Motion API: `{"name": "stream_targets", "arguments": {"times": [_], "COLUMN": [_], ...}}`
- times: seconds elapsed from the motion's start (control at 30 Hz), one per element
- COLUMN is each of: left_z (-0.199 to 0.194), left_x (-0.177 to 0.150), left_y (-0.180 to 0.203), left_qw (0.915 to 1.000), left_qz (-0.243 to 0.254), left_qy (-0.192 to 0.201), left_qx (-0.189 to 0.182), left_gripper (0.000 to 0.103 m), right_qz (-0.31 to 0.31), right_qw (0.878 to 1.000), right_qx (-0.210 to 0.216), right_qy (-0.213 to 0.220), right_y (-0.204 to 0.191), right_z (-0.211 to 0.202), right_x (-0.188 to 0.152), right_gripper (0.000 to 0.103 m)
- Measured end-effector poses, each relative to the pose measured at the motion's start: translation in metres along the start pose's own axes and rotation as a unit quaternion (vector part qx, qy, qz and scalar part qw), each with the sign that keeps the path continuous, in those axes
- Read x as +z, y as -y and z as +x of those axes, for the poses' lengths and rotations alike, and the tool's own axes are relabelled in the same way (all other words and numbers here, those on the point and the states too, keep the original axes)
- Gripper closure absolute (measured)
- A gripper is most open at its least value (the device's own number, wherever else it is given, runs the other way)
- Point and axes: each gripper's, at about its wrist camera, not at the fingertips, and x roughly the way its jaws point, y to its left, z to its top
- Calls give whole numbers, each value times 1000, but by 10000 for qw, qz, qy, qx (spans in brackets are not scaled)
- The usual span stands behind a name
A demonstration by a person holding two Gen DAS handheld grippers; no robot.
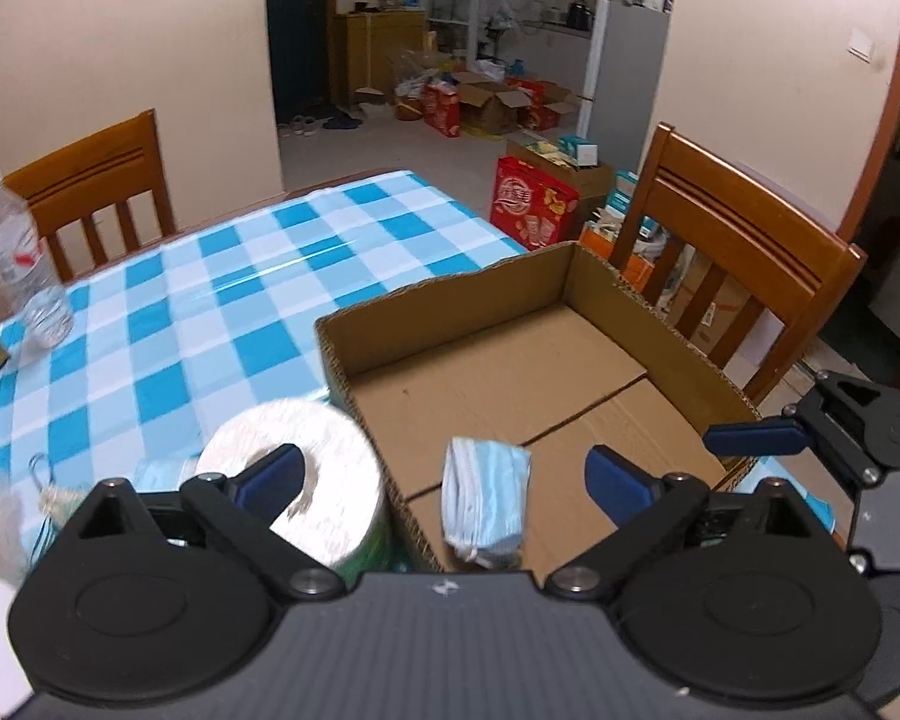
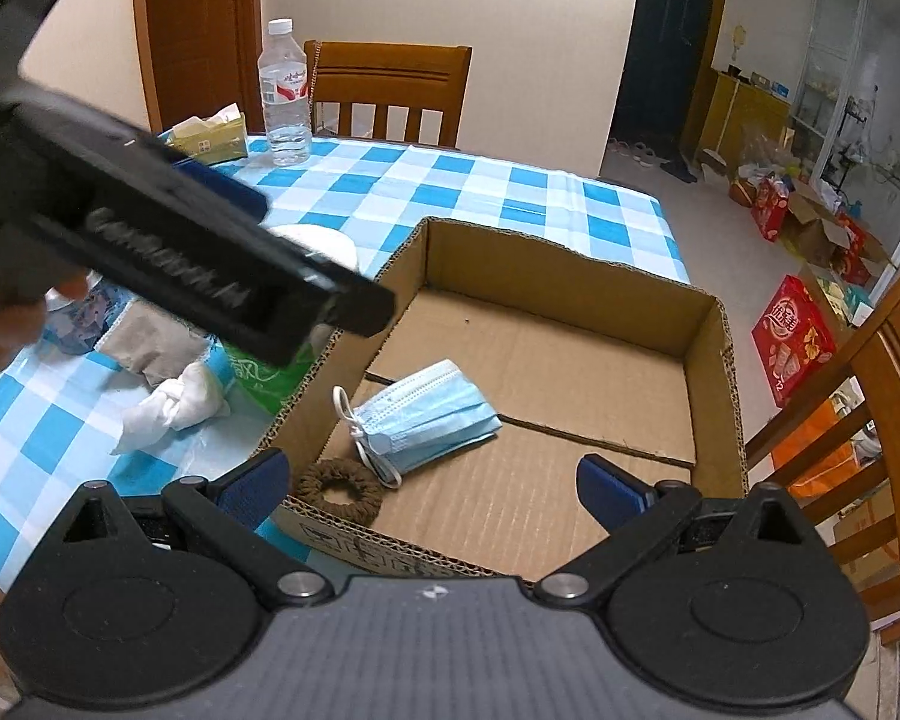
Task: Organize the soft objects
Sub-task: 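Move both grippers back over the table items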
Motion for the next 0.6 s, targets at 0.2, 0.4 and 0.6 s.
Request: {"name": "stream_targets", "arguments": {"times": [0.2, 0.4, 0.6], "left_z": [-23, -43, -63], "left_x": [-19, -42, -66], "left_y": [-5, -20, -43], "left_qw": [9992, 9981, 9964], "left_qz": [-124, -122, -139], "left_qy": [148, 76, 65], "left_qx": [337, 594, 831], "left_gripper": [3, 3, 2], "right_qz": [34, -6, -80], "right_qw": [10000, 10000, 9999], "right_qx": [-18, -46, -68], "right_qy": [12, 86, 109], "right_y": [-9, -23, -43], "right_z": [-4, -9, -13], "right_x": [1, 6, 12], "right_gripper": [0, 0, 0]}}
